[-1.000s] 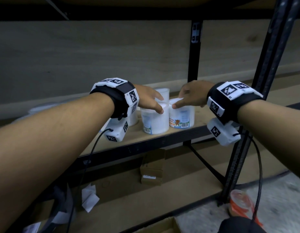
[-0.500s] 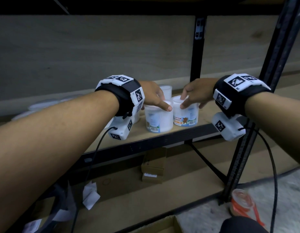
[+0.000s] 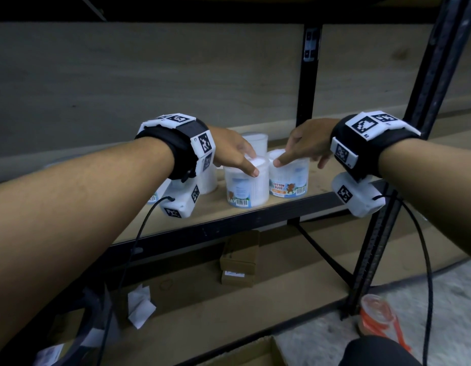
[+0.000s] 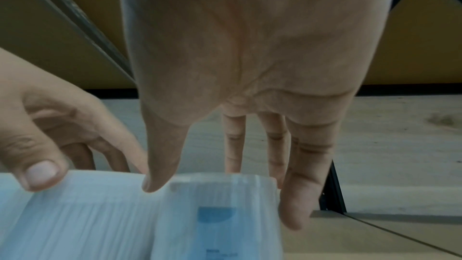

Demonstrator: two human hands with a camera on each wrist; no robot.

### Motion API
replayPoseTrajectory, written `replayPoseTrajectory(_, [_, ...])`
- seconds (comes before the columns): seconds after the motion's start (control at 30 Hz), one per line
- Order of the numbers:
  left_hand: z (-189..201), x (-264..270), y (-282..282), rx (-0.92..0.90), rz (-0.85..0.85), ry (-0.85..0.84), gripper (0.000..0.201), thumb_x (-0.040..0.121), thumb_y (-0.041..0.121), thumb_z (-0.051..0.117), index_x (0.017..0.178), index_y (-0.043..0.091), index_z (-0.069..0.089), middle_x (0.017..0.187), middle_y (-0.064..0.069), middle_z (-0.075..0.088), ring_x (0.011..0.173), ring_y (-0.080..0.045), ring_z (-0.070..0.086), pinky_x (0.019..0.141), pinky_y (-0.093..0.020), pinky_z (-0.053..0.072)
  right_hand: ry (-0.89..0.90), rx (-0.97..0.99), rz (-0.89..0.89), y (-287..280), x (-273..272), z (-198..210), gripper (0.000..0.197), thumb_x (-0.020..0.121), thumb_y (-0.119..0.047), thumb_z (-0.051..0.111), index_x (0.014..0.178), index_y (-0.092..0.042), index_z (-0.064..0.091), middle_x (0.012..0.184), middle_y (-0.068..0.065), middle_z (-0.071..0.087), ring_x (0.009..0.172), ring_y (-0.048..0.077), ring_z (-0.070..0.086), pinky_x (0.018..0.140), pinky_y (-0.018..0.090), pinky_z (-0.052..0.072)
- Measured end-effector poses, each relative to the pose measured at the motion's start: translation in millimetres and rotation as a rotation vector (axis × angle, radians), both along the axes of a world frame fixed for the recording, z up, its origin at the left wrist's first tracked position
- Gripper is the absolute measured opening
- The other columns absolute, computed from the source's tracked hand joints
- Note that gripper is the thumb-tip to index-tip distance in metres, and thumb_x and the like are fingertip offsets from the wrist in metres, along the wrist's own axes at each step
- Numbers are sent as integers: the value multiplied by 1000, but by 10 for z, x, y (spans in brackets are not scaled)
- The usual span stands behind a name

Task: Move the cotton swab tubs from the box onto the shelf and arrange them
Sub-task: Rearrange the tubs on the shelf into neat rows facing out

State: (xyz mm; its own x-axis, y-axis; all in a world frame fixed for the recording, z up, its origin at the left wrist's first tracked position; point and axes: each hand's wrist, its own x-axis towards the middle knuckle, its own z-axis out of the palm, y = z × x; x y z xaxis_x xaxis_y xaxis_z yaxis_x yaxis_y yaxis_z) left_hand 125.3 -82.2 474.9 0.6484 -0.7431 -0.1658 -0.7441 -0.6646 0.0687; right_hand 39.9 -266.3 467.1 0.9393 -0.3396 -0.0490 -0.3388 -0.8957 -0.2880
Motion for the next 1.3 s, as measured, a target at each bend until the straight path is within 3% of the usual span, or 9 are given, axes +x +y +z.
replayPoseTrajectory(0.2, [-51, 29, -7, -99, 7, 70, 60, 83, 51, 69, 137, 28, 55, 137, 8, 53, 120, -17, 55, 96, -33, 53, -30, 11, -17, -31, 34, -53, 54, 68, -57, 80, 100, -15, 70, 97, 2, 68, 83, 23, 69, 69, 39, 63])
replayPoseTrajectory(0.47, [-84, 42, -57, -163, 77, 93, 71, 68, 63, 76, 128, 29, 61, 124, 3, 53, 106, -23, 64, 83, -39, 60, -43, 83, 26, -114, 49, -91, 35, 79, -36, 79, 107, -17, 70, 107, 1, 65, 94, 21, 67, 77, 37, 61])
replayPoseTrajectory(0.6, [-110, 25, -35, -143, 77, 25, 79, 68, 73, 68, 135, 35, 52, 135, 3, 51, 112, -24, 62, 98, -37, 51, -25, 71, 53, -120, -5, -77, 43, 82, -42, 74, 119, -22, 65, 117, 0, 61, 103, 20, 61, 81, 38, 60])
replayPoseTrajectory(0.7, [-120, 13, -4, -112, 50, -33, 86, 73, 76, 59, 147, 37, 37, 150, 6, 42, 136, -18, 42, 113, -32, 29, -55, 23, 51, -109, -28, -76, 57, 76, -58, 72, 121, -24, 63, 119, -3, 60, 104, 20, 61, 82, 40, 60])
replayPoseTrajectory(0.83, [-119, 23, 1, -62, 26, -22, 76, 78, 73, 56, 146, 48, 32, 157, 11, 30, 145, -15, 28, 119, -38, 19, -53, -86, 65, -35, -46, -63, 65, 76, -66, 67, 121, -19, 64, 121, 0, 62, 103, 21, 62, 84, 40, 59])
replayPoseTrajectory(0.93, [-108, 28, -18, -48, 14, -13, 73, 74, 70, 53, 143, 52, 36, 154, 11, 36, 142, -14, 32, 118, -40, 22, -49, -184, 79, 19, -60, -50, 62, 81, -66, 62, 119, -17, 67, 120, 2, 64, 105, 21, 62, 91, 37, 55])
replayPoseTrajectory(1.1, [-98, 5, -27, -69, -10, -6, 56, 88, 55, 55, 141, 49, 41, 148, 8, 45, 133, -17, 44, 111, -36, 36, -80, -123, 55, -18, -23, -79, 48, 77, -60, 70, 107, -22, 70, 109, -3, 68, 85, 19, 70, 82, 34, 58])
replayPoseTrajectory(1.2, [-105, 5, -55, -90, -2, -20, 58, 84, 61, 57, 139, 50, 44, 144, 7, 48, 121, -20, 55, 104, -36, 45, -108, -27, 41, -54, 5, -116, 41, 77, -52, 75, 104, -22, 72, 107, -2, 67, 85, 20, 70, 78, 35, 61])
replayPoseTrajectory(1.3, [-124, 26, -72, -104, 20, -38, 67, 81, 68, 58, 142, 43, 44, 146, 7, 46, 126, -19, 50, 100, -29, 45, -117, 30, 41, -94, 39, -144, 35, 79, -43, 77, 105, -22, 71, 110, -1, 64, 94, 20, 66, 77, 34, 61])
